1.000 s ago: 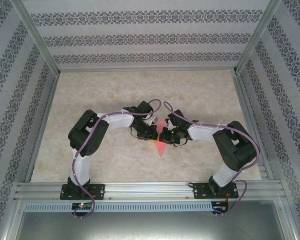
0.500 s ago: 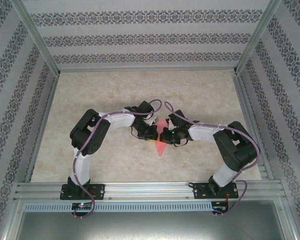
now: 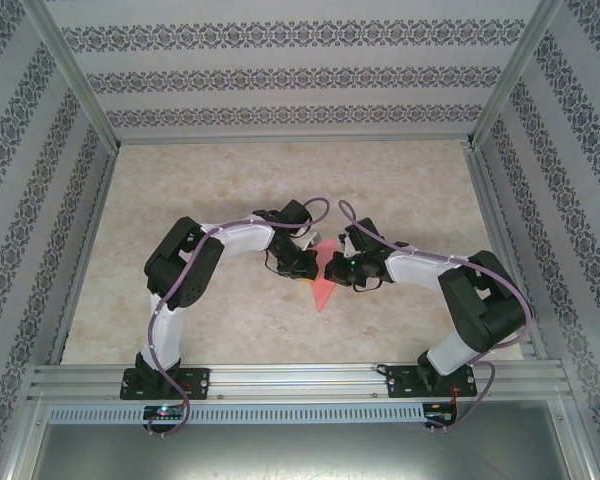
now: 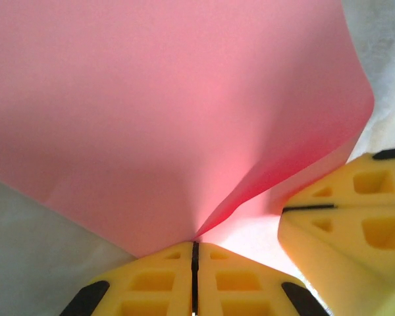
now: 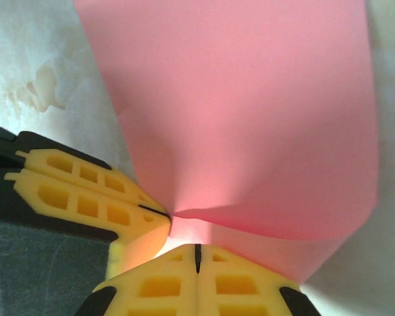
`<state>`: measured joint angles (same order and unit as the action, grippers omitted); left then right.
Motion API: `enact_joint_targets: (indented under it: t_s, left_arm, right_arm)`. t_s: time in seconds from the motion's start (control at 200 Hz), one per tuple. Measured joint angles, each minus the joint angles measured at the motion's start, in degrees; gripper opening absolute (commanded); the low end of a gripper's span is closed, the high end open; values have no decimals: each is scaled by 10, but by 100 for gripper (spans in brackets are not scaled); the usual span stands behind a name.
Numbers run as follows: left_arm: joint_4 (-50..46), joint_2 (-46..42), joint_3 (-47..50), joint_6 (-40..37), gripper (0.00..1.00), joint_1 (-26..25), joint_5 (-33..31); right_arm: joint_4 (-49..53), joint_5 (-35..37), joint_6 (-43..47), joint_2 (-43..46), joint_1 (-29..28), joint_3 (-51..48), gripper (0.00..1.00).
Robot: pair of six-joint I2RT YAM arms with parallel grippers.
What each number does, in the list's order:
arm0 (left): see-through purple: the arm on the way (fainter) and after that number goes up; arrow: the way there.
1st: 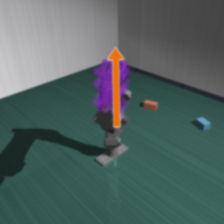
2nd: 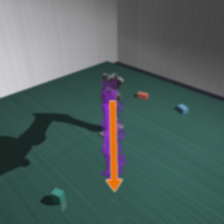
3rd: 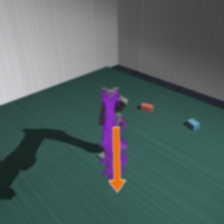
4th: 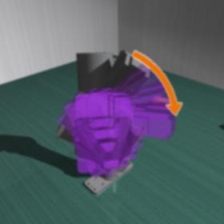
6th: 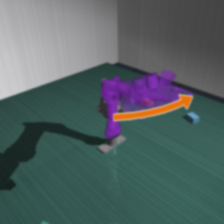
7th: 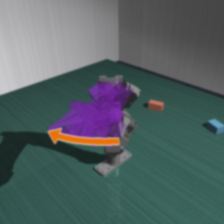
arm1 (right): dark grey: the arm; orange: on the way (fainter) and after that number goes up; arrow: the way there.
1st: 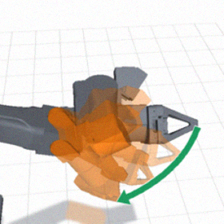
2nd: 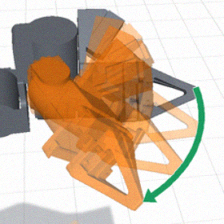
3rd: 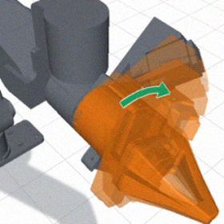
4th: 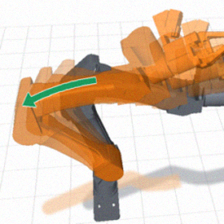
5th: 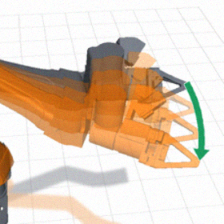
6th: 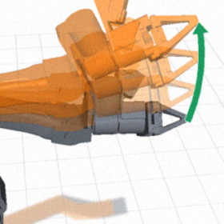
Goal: Fold a paper plane with a square sheet of paper (pick it up from the middle)
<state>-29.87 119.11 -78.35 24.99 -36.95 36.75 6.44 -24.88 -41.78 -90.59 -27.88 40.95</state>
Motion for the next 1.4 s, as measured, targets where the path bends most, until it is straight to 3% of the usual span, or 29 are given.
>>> enact_joint_targets:
  t_s: [0.729,1.399]
  left_arm:
    - [-19,5,-21,-30,10,-12,-41]
    - [-19,8,-29,-41,10,-20,-62]
  right_arm:
    - [19,0,33,-20,31,2,1]
    - [20,4,47,-18,102,1,0]
